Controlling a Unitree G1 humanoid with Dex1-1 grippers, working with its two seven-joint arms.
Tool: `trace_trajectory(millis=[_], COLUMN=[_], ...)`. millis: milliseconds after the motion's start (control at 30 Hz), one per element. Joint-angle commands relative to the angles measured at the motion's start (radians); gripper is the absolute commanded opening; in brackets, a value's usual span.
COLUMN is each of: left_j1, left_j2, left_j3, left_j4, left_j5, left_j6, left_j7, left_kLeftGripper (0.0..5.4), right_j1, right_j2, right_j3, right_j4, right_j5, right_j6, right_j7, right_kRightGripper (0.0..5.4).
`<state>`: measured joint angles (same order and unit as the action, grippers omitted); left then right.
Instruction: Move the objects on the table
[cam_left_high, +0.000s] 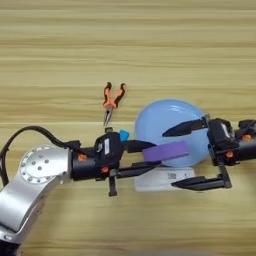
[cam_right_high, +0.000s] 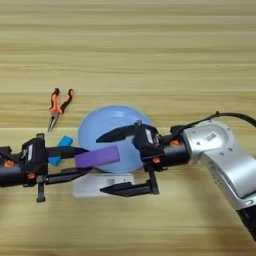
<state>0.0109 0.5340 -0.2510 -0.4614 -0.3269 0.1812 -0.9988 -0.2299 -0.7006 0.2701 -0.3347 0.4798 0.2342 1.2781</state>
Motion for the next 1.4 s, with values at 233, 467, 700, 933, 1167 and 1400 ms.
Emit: trace_trajectory(millis=[233, 467, 700, 933, 1167, 1400], left_j1=[0.005, 0.006, 0.010, 0.016, 0.013, 0.011], left_j2=[0.025, 0.030, 0.036, 0.039, 0.037, 0.033], left_j3=[0.003, 0.003, -0.002, -0.006, -0.007, -0.013], left_j4=[-0.021, -0.019, -0.020, -0.019, -0.013, -0.005], left_j5=[-0.004, -0.006, -0.005, -0.005, -0.006, 0.006], left_j6=[0.004, 0.004, 0.003, 0.001, -0.003, -0.008], left_j7=[0.007, 0.006, 0.004, 0.000, 0.001, 0.009], left_kLeftGripper=[1.34, 1.34, 1.34, 1.34, 1.34, 1.34], right_j1=[-0.017, -0.019, -0.021, -0.029, -0.028, -0.026], right_j2=[-0.002, 0.001, 0.003, 0.011, 0.011, 0.010], right_j3=[-0.004, -0.016, -0.022, -0.037, -0.040, -0.042], right_j4=[-0.017, -0.024, -0.032, -0.028, -0.030, -0.033], right_j5=[-0.001, 0.007, 0.013, 0.016, 0.019, 0.021], right_j6=[0.015, 0.016, 0.024, 0.023, 0.023, 0.022], right_j7=[0.012, 0.007, 0.003, -0.004, 0.002, 0.008], right_kRightGripper=[3.80, 3.10, 2.31, 1.48, 1.48, 1.47])
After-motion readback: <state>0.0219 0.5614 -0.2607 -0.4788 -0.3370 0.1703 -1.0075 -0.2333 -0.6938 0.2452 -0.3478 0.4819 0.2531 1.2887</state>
